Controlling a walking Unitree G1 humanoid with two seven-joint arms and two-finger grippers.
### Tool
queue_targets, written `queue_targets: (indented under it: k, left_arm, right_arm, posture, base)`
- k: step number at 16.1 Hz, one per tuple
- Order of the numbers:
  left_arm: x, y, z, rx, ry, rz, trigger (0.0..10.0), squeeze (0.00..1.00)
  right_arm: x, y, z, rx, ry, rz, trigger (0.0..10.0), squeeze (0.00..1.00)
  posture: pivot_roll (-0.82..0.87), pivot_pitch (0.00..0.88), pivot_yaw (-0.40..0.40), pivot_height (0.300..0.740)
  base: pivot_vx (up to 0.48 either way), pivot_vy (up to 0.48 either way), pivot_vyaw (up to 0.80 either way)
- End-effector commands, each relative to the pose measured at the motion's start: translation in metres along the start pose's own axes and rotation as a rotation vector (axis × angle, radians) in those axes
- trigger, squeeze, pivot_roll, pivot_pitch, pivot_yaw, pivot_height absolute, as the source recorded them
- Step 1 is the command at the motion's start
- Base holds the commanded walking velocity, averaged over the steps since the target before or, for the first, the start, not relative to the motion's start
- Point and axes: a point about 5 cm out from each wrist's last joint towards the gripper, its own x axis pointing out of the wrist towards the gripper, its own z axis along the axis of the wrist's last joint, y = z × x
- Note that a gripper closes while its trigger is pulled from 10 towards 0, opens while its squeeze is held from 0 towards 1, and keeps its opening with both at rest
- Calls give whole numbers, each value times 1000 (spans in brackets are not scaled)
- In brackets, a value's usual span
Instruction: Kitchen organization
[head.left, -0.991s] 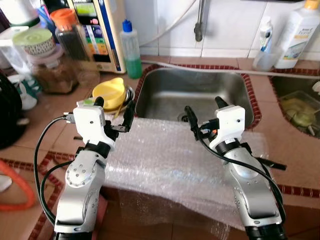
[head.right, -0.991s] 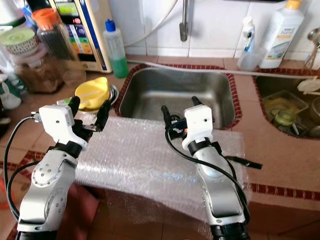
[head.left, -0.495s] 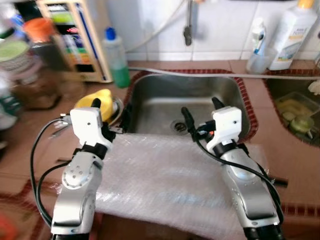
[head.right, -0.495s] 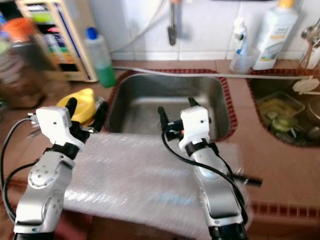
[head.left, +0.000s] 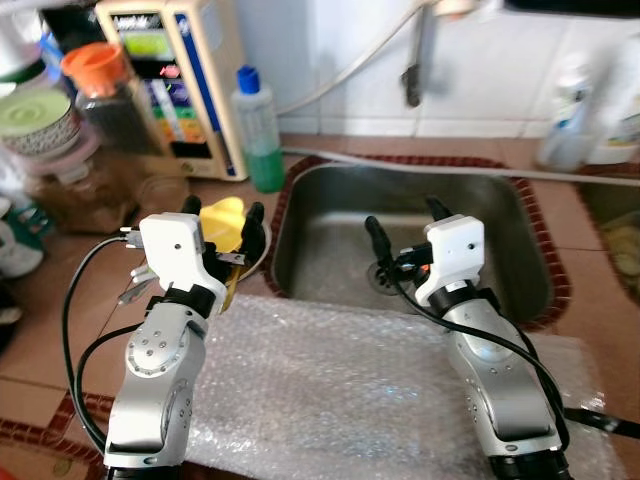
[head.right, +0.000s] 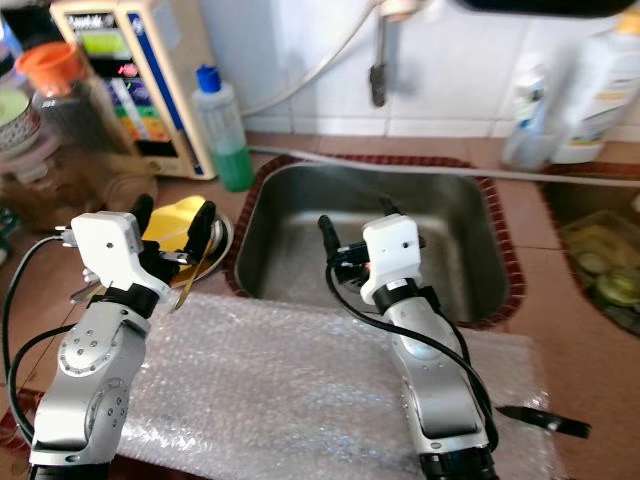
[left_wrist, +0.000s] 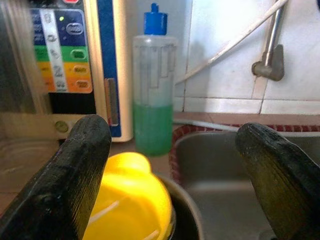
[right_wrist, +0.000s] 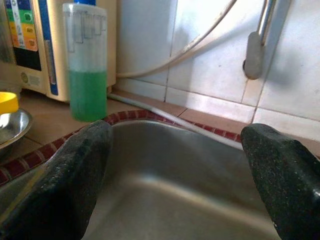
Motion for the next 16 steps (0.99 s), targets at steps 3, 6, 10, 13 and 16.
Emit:
queue_targets:
  k: [3,6,10,13,16]
  left_arm:
    - [-1,15,5,58,-19,104,10000,0]
    - [-2,31,9,93,-31,195,10000,0]
    - [-9,43,-5,-9,50,332,10000,0]
    - [-13,50,-12,-117,82,408,10000,0]
    - [-15,59,-13,-172,97,466,10000,0]
  right_arm:
    - [-1,3,1,1,-7,10,10000,0]
    - [-1,5,4,11,-13,27,10000,0]
    - [-10,14,1,-26,4,131,10000,0]
    - [-21,18,-2,16,40,234,10000,0]
    - [-28,24,3,91,52,344,10000,0]
  posture:
    - [-204,82,97,740]
    - [-200,81,95,740]
    - [-199,84,101,740]
    - [-202,95,103,740]
    - [-203,105,102,740]
  base:
    - [0,0,0]
    - [0,0,0]
    - [0,0,0]
    - [0,0,0]
    - [0,0,0]
